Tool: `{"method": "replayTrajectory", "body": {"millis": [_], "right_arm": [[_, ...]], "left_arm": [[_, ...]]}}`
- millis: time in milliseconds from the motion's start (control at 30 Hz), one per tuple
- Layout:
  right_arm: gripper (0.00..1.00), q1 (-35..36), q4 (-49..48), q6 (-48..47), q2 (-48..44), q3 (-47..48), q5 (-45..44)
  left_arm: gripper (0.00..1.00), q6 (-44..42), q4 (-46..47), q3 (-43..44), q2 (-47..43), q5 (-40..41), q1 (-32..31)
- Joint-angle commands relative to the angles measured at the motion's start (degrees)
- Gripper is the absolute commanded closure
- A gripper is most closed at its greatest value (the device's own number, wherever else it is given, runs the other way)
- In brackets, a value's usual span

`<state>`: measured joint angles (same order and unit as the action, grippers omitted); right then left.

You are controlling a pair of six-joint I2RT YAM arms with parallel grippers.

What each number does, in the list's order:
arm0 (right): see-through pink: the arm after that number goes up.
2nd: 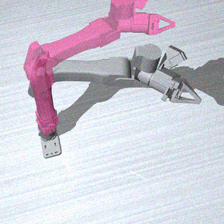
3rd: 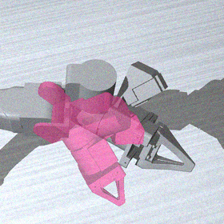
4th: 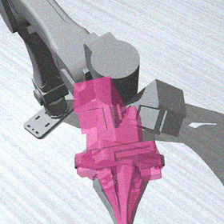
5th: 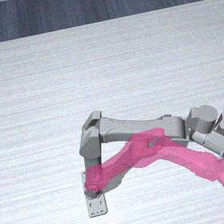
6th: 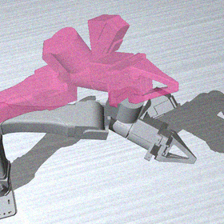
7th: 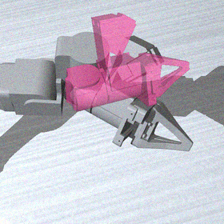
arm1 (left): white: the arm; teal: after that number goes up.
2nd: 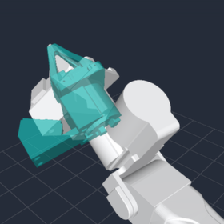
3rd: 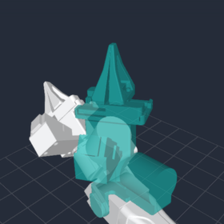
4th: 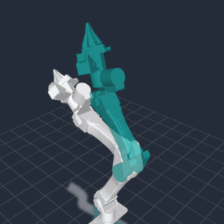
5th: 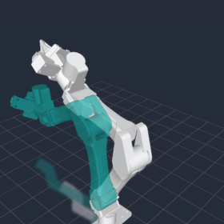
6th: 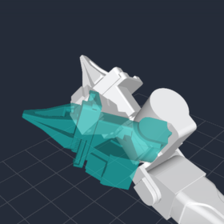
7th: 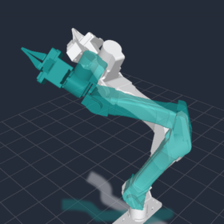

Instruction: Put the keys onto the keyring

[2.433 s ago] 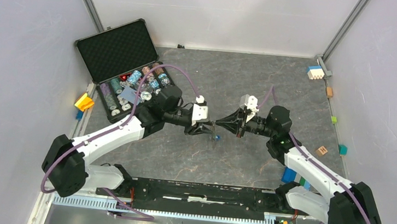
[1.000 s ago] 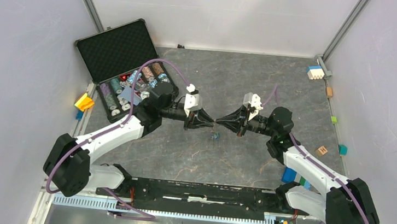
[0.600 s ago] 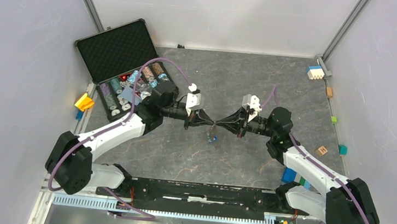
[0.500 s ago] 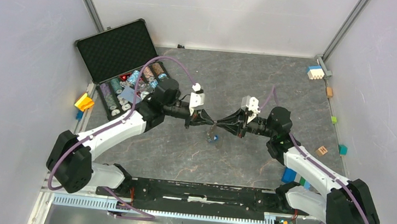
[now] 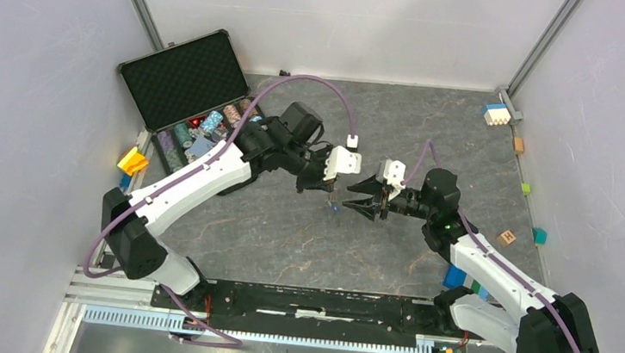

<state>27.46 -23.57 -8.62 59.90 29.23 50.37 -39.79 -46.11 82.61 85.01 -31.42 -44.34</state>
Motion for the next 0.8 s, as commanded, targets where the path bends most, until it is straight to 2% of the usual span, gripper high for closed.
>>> {"method": "replayTrajectory", "body": {"millis": [0, 400, 767], "right_arm": [[0.54, -0.2, -4.5, 2.4, -1.1, 2.0, 1.3], [0.57, 0.4, -13.4, 11.5, 2.6, 0.5, 6.6], [0.68, 1.8, -13.9, 11.8, 5.2, 0.5, 7.0]], "left_arm": [[0.98, -2.3, -10.0, 4.9, 1.5, 6.3, -2.5], [0.98, 2.3, -8.1, 5.9, 2.7, 2.3, -4.4], [0.98, 3.7, -6.2, 5.6, 3.5, 1.4, -4.8]]}}
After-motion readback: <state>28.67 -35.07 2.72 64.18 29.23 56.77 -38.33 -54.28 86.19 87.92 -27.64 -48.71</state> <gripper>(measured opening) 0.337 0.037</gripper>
